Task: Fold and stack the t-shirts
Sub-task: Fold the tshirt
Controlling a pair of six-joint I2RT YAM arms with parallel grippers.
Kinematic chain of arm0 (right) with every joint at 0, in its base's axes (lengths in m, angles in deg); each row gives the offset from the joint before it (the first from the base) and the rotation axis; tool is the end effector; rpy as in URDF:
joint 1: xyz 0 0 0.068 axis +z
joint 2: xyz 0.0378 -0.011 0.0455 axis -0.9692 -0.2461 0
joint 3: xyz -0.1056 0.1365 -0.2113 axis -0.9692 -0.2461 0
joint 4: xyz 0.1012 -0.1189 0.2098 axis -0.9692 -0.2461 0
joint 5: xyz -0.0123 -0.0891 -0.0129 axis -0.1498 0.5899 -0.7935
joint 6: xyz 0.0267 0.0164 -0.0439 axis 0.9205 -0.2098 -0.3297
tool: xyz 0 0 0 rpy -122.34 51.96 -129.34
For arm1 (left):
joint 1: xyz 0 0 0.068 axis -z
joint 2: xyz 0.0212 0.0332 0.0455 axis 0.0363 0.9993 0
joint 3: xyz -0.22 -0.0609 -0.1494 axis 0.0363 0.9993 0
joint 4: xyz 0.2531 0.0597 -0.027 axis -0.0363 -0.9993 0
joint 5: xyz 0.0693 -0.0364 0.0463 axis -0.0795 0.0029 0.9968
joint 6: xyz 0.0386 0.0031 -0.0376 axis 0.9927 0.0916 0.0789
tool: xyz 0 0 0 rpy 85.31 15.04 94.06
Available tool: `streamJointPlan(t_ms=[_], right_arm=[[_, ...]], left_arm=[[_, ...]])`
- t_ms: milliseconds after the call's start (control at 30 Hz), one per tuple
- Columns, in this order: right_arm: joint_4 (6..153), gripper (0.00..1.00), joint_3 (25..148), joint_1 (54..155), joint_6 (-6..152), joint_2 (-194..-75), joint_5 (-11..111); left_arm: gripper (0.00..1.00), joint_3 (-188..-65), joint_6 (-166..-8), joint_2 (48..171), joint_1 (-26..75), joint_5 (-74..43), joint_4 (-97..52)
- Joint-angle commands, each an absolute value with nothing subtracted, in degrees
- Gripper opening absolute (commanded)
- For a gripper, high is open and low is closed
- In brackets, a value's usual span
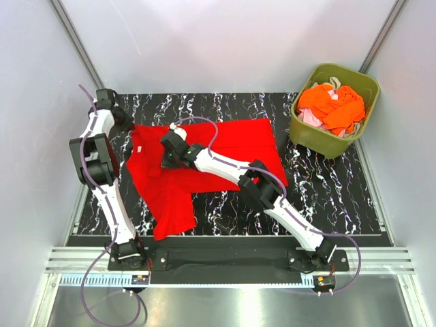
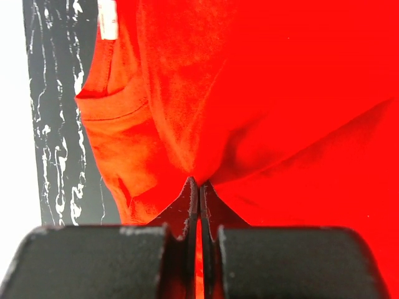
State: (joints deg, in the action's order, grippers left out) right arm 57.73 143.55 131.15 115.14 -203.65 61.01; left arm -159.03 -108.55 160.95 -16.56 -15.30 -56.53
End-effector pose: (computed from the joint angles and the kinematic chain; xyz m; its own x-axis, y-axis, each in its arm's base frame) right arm 0.3343 0.4807 0.1564 -0.8361 0.1114 -0.5372 -0.2471 0.7977 0.5501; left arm 0.4767 0.1180 0.2021 -0.5638 -0.7035 -0.4328 -0.5679 0.7106 -0.4153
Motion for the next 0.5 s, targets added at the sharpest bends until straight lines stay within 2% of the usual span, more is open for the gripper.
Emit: streamJointPlan(t_ms=[0,467], right_arm=[[58.4,0.00,144.9,131.4,113.0,-197.0,61.9],[59.6,0.00,133.6,131.4,110.8,-187.6,64.0]], left_arm=[[0.00,-158.8,-108.4,163.0,-16.8,-13.4,-55.6],[0.00,-158.9,-107.8,166.3,-16.9,-8.8,-55.9]])
